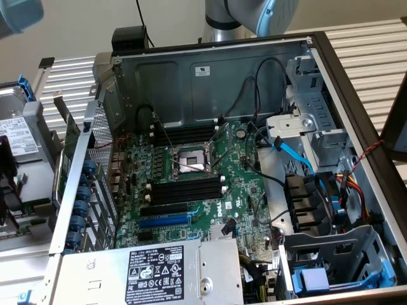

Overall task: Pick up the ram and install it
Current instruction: 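Pick up the ram and move it above insertion slot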

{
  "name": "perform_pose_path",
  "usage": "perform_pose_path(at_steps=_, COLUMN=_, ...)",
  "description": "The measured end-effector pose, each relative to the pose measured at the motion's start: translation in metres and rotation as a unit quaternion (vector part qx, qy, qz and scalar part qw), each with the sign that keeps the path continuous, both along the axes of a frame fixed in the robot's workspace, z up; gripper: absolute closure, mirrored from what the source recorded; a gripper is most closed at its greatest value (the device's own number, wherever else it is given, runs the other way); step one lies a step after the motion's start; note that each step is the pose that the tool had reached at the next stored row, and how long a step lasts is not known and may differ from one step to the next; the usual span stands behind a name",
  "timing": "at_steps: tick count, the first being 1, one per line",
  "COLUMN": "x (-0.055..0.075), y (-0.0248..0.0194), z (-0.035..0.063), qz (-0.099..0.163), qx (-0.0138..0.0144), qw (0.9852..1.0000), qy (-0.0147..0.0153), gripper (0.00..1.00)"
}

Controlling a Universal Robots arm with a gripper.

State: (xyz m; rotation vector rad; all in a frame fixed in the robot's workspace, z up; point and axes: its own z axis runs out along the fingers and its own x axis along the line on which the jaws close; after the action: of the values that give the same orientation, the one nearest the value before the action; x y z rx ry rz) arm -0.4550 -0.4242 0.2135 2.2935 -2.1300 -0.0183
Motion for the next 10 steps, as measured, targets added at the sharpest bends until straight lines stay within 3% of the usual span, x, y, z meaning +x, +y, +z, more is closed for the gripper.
perform_pose_path(at_steps=7, x=0.0, y=-0.0002, z=-0.0128, qz=0.001, qx=0.0, qw=1.0, qy=0.0, gripper=0.58)
perform_pose_path(at_steps=9, x=0.0, y=-0.0002, z=-0.0153, qz=0.001, qx=0.0, qw=1.0, qy=-0.0001, gripper=0.6)
perform_pose_path(at_steps=10, x=0.0, y=-0.0002, z=-0.0158, qz=0.001, qx=0.0, qw=1.0, qy=0.0, gripper=0.67)
